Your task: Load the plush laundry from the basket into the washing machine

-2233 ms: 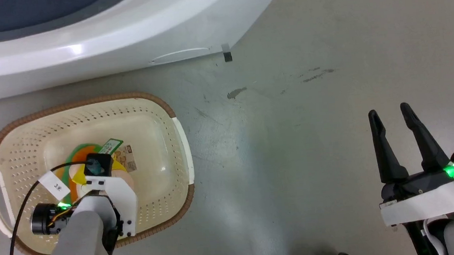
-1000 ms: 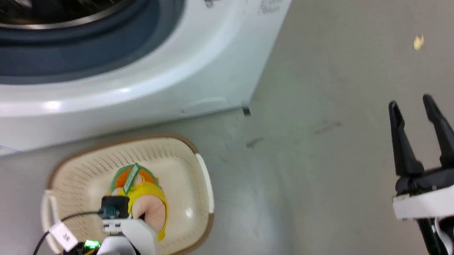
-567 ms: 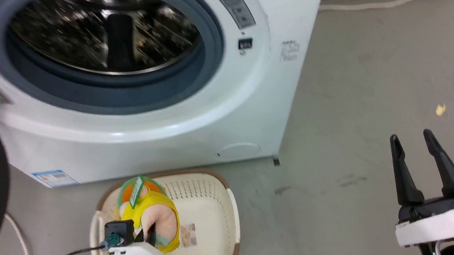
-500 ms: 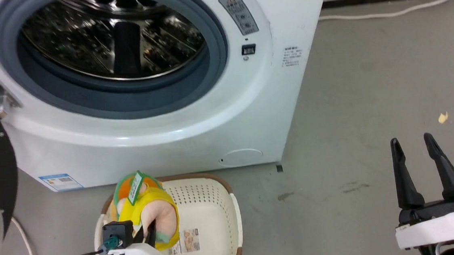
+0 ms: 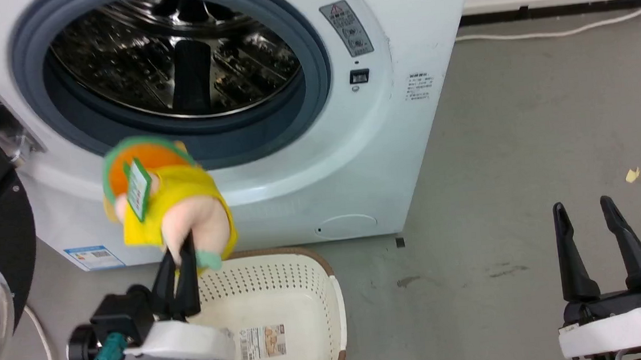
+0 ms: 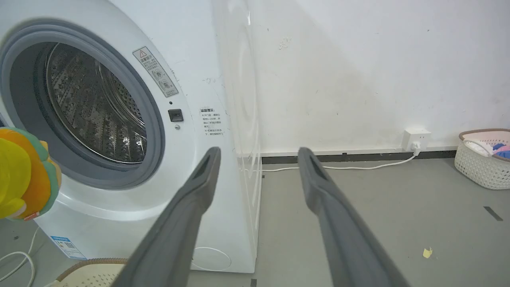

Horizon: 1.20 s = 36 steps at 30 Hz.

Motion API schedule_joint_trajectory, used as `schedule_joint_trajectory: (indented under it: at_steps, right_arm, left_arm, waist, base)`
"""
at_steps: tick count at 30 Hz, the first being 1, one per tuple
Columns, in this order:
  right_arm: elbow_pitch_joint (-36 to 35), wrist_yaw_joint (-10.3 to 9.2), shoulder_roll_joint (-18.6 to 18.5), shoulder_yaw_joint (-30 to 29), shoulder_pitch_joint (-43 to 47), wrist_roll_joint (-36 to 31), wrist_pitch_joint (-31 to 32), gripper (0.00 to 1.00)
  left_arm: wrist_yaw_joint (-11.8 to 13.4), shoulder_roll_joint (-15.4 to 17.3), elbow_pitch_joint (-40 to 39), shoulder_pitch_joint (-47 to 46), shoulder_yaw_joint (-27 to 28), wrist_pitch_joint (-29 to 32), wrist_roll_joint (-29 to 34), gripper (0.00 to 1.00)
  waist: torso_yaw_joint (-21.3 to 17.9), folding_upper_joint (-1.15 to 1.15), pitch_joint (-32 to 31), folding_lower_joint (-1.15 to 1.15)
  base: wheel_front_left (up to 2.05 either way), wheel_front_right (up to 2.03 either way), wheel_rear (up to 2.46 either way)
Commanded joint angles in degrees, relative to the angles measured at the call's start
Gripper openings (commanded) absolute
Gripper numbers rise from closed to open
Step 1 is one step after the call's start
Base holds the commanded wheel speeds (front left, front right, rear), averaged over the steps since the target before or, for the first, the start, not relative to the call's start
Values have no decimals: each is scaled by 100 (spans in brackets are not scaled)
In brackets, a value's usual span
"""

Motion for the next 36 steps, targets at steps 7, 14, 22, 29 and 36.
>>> schedule_joint_trajectory:
  at_steps: [7,14,22,29,36]
  right_arm:
    - [-136,-5,7,73,-269,34,-25,100]
    - [-206,-5,7,158,-704,184,-25,100]
    - [-181,-5,7,256,-1068,568,-25,100]
    - [-112,-5,7,377,-1296,835,-25,100]
    - [-80,-5,7,429,-1444,964,-25,100]
  left_arm:
    - [-129,100,-225,-1055,201,58,10,0]
    - [-177,492,395,-2795,253,877,67,0]
    - [-248,1252,1370,-4834,366,1862,243,0]
    - [-334,1790,2494,-6542,214,2723,507,0]
    - [-401,1953,3379,-7438,-85,3319,742,0]
  waist:
    - [-194,0,932,0]
    - [-527,0,1968,0]
    - [-969,0,2876,0]
    - [-1206,0,3405,0]
    - [-1303,0,3678,0]
  base:
    - [0,0,0]
    - [0,0,0]
    - [0,0,0]
    - [0,0,0]
    - [0,0,0]
